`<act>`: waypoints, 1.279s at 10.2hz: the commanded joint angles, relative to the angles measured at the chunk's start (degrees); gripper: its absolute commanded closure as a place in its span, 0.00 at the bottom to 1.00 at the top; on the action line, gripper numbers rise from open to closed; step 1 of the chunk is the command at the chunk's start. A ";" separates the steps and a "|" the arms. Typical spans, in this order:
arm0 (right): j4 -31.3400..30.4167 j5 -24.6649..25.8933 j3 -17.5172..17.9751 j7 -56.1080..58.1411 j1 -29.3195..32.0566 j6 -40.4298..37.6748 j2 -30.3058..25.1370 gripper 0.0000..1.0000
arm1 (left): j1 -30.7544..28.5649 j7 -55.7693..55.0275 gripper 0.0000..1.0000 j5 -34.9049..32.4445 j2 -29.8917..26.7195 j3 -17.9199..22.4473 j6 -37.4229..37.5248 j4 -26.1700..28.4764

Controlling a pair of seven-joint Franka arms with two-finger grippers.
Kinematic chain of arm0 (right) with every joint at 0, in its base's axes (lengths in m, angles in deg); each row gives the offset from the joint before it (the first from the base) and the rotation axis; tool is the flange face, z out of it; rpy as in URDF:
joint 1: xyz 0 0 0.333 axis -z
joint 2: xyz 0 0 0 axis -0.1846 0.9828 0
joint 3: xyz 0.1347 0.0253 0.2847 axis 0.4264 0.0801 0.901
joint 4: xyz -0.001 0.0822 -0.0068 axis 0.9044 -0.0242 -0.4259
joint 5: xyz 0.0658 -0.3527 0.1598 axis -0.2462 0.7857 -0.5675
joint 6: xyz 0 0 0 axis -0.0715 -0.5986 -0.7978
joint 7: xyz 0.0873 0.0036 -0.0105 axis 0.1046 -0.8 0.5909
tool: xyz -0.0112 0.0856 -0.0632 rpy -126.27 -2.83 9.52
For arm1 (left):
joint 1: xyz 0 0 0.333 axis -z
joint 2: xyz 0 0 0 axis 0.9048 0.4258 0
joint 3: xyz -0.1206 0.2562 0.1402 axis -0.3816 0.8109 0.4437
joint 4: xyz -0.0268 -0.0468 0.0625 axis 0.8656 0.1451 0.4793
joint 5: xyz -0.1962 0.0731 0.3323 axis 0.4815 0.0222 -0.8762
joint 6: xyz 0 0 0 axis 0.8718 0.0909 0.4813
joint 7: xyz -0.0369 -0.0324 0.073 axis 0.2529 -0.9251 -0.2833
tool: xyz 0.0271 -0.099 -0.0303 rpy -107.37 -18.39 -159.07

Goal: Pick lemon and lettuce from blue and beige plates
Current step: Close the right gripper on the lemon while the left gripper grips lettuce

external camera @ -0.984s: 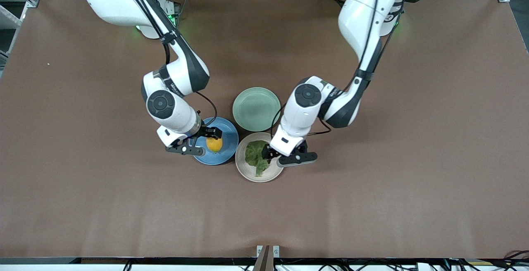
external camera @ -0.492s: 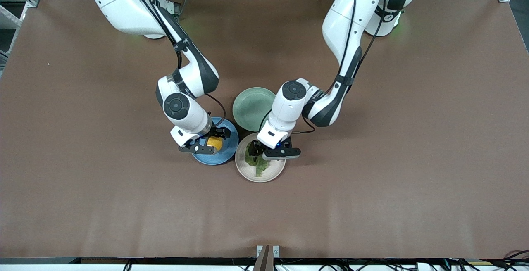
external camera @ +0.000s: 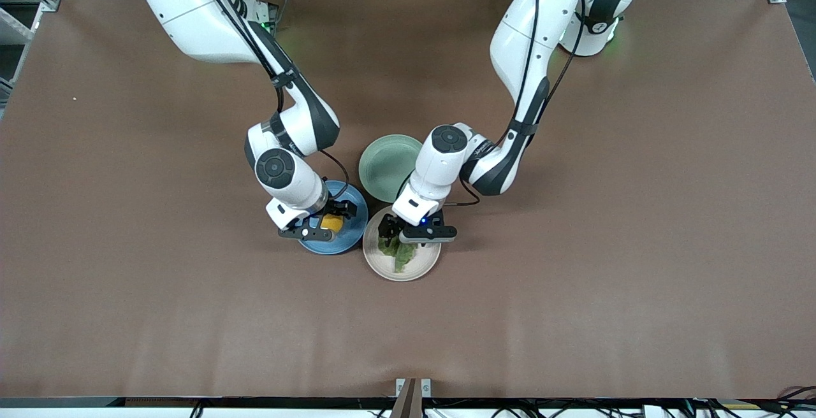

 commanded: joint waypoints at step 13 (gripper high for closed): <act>0.93 -3.96 -1.05 8.34 6.63 -15.96 -11.42 0.84 | 0.71 -1.85 1.00 -0.43 2.16 1.39 -1.76 -0.59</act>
